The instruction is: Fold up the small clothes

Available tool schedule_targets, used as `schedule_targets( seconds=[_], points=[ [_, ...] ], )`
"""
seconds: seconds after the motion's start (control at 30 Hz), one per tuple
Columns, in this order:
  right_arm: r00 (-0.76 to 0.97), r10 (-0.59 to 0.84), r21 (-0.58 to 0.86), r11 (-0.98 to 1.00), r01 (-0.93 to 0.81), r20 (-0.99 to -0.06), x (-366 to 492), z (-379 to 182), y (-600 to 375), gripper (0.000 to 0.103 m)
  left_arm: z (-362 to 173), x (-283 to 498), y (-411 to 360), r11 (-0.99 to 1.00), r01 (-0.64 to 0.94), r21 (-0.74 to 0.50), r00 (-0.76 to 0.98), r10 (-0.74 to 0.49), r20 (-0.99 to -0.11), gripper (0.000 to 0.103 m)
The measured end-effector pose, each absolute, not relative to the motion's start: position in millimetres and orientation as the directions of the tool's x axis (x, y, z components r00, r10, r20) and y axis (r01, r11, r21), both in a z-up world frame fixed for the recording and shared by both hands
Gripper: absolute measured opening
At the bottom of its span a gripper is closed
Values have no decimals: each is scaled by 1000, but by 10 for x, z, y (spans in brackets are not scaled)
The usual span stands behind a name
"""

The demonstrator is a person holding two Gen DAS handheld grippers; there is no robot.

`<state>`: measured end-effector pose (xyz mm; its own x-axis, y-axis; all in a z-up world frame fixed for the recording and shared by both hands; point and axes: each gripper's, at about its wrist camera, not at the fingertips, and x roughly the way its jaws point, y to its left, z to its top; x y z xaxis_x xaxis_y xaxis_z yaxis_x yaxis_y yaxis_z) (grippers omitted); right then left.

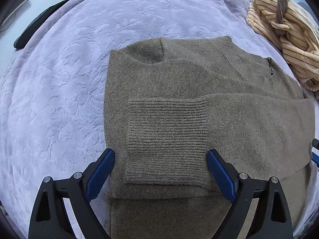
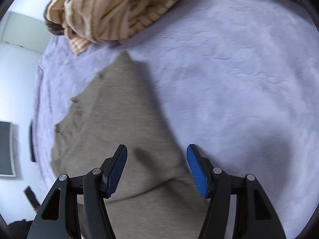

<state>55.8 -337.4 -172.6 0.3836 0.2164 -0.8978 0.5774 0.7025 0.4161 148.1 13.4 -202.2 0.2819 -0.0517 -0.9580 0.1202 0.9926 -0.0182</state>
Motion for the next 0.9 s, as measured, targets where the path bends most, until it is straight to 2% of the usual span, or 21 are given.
schedule_targets(
  seconds=[0.1, 0.23, 0.47, 0.5, 0.53, 0.63, 0.8, 0.9],
  points=[
    [373, 212, 403, 715, 571, -903, 441, -1723, -3391, 66, -2094, 1512, 155, 993, 109, -37, 265, -65, -962, 103],
    [387, 177, 372, 771, 517, -905, 424, -1616, -3356, 66, -2173, 1552, 225, 993, 79, -86, 231, -102, -968, 103],
    [422, 145, 345, 824, 450, -895, 967, -1525, -3389, 66, -2249, 1563, 233, 993, 70, -99, 242, -113, -964, 103],
    [415, 159, 355, 818, 452, -896, 1034, -1562, -3422, 61, -2262, 1569, 238, 993, 60, -100, 242, -112, -964, 103],
    [398, 162, 350, 817, 459, -903, 1107, -1622, -3444, 53, -2265, 1571, 234, 994, 52, -97, 242, -107, -964, 103],
    [334, 95, 259, 832, 491, -938, 1196, -1770, -3506, 51, -2235, 1575, 194, 996, 42, -83, 245, -90, -965, 103],
    [319, 18, 196, 821, 536, -947, 1075, -1725, -3622, 56, -2111, 1505, 166, 998, 44, -39, 247, -49, -968, 103],
    [302, -2, 158, 849, 504, -953, 997, -1613, -3595, 59, -1998, 1378, 134, 998, 53, -38, 254, -50, -966, 103]
  ],
)
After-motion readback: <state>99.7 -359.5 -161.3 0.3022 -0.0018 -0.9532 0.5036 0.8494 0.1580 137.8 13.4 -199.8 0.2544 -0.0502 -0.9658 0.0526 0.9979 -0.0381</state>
